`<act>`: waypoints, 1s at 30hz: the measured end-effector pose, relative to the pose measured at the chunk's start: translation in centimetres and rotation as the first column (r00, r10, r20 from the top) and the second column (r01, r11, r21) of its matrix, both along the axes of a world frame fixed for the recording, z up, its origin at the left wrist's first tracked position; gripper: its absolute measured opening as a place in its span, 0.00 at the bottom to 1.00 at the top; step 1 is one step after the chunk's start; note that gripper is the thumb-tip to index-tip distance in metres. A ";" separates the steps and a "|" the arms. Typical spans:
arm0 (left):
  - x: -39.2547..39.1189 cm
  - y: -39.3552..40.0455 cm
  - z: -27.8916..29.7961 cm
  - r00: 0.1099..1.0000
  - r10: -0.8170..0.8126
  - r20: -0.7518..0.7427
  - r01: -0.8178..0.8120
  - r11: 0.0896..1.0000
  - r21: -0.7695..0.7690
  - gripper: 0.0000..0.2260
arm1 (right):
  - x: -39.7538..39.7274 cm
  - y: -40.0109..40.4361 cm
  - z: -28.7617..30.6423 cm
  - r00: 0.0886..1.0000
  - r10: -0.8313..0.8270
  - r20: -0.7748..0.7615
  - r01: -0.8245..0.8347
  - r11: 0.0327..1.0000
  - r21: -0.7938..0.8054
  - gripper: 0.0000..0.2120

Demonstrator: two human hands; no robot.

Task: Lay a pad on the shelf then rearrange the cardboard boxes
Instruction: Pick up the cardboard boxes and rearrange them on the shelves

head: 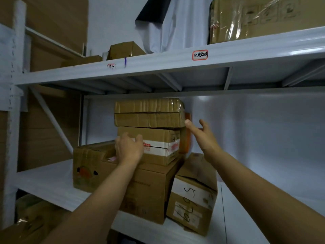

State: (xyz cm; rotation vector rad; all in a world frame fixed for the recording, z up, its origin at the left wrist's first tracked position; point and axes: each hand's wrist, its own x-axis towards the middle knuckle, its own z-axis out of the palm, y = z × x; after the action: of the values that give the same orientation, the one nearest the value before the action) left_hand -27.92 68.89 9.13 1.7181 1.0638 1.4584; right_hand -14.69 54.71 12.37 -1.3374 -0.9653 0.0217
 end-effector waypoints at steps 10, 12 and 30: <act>0.0 9.9 4.3 0.999 -0.016 0.040 0.017 1.000 -0.005 0.28 | 4.0 7.0 4.2 0.983 0.093 -0.156 -0.100 0.994 -0.033 0.45; 0.2 11.5 4.6 0.996 -0.060 0.066 0.061 0.998 -0.005 0.30 | 4.5 7.9 4.6 0.986 0.081 -0.145 -0.089 0.995 -0.048 0.45; 0.9 15.0 3.7 0.918 -0.270 0.290 0.316 0.941 -0.122 0.27 | 4.2 8.2 4.1 0.981 0.111 -0.156 -0.120 0.991 -0.053 0.18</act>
State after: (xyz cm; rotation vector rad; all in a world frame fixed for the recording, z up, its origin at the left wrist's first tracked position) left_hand -27.07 83.86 12.81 1.4390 0.7233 1.3235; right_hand -10.53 62.86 16.46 -1.3147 -0.9164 0.2417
